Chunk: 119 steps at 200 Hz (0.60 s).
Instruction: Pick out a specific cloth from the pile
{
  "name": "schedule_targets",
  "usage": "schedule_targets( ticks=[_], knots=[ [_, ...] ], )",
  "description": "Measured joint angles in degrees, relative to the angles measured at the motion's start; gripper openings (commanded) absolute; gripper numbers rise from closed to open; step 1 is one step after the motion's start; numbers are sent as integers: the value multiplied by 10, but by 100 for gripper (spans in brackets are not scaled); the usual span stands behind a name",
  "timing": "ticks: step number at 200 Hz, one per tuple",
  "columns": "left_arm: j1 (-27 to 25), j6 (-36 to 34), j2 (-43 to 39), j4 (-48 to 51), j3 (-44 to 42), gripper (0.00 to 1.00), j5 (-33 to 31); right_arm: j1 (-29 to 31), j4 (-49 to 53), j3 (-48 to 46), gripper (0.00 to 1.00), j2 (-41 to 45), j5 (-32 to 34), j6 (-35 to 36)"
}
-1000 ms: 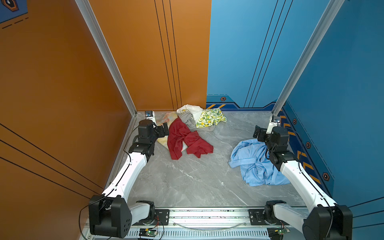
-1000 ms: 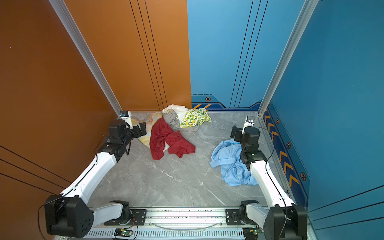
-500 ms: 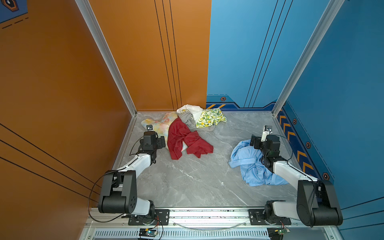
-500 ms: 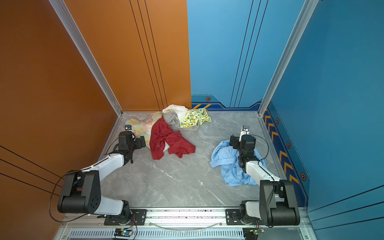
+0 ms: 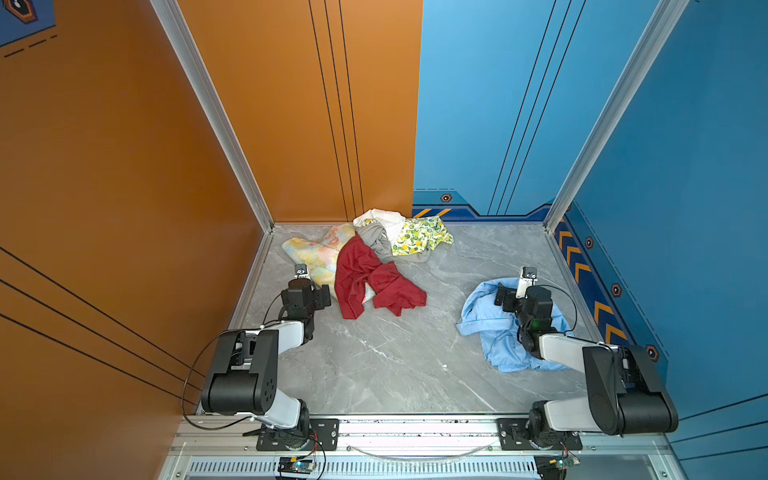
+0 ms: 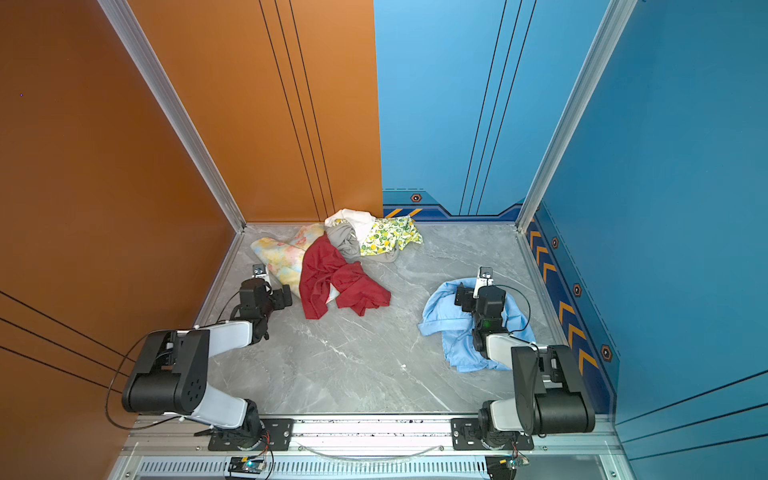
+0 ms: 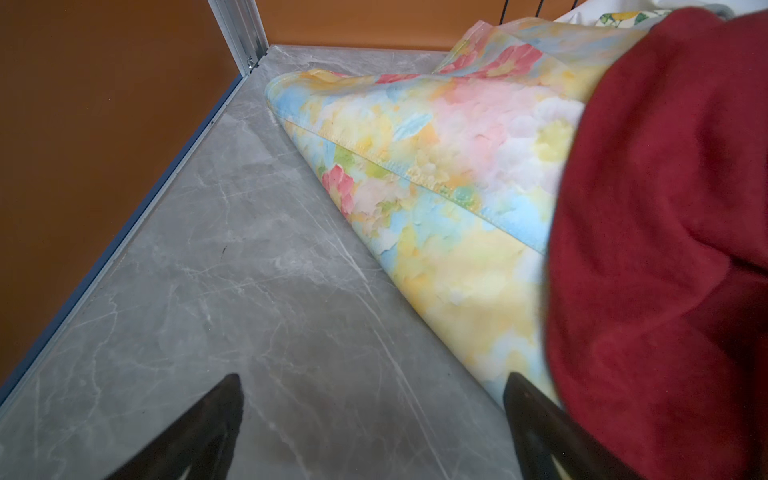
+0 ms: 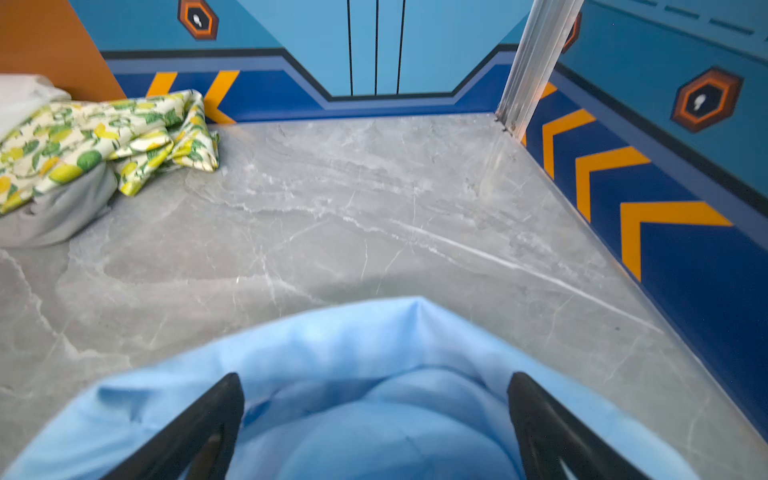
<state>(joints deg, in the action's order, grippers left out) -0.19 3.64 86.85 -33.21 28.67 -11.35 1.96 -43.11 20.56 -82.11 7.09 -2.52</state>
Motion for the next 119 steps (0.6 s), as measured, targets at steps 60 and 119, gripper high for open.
schedule_targets(
  ticks=[60, 119],
  knots=[
    [-26, -24, 27, -146, -65, 98, -9, 5, -95, -16, 100, -63, 26, -4],
    [-26, -28, 28, -183, -65, 98, -11, 5, -96, -2, 100, -63, 34, -5]
  ],
)
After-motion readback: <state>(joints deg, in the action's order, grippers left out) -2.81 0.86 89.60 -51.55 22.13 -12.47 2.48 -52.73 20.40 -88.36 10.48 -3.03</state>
